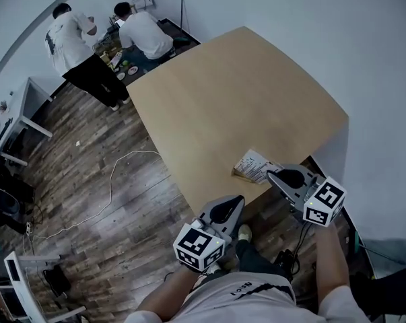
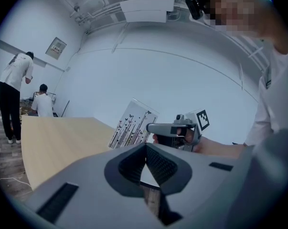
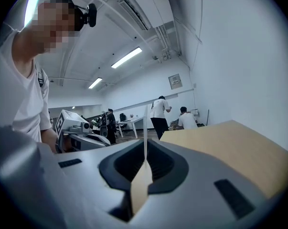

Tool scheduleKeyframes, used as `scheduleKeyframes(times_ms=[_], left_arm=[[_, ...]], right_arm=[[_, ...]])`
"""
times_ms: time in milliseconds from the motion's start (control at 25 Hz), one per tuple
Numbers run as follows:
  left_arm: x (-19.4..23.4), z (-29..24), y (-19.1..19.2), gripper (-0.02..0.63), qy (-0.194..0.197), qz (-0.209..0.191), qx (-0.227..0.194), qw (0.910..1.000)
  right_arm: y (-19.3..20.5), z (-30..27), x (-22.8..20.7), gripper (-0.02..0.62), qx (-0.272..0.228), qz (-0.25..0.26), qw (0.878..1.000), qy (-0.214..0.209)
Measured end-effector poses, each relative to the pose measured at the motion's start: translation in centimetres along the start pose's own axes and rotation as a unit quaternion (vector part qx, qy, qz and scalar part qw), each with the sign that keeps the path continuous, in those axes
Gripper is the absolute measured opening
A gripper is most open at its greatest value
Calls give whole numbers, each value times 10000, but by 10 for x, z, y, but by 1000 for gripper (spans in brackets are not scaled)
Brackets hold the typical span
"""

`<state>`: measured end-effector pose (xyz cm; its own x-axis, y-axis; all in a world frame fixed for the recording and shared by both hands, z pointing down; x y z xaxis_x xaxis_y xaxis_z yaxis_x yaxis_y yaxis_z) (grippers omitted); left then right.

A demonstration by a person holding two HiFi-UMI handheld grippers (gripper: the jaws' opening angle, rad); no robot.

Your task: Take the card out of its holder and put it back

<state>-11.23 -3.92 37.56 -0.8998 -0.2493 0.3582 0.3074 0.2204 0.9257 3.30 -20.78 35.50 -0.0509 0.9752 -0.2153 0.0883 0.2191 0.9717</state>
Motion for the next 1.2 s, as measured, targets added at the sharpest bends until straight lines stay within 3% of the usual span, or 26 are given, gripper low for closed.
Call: scheduleKeyframes(times_ms=[280,560,880,1200], left_arm=[[-28,43,-10,12,169,-388,-114,9990],[-35,59,-30,12,205,-142,-293,9993],[-26,57,-28,12,21,-71,-360,9993],[-14,35,0,12,-168,47,-314,9994]], right_arm=[[-6,21,56,26,-11,181,9998,115],[-20,22,77,25,61,237,9997,73],[-14,21,69,25,227,246,9994,-101],[14,16,28,25,338,290,9985,-313]])
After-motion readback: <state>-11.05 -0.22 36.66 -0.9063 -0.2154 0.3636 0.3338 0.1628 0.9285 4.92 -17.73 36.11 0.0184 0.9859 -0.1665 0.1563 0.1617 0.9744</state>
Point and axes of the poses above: the fingertips, and each gripper's own axes: z backward along the fingers, x to its left, y out of its underside, the point moved 9 cm from there along z, backward along the fingers, and after that the axes turned 6 degrees about -x, right-handed, at the moved point
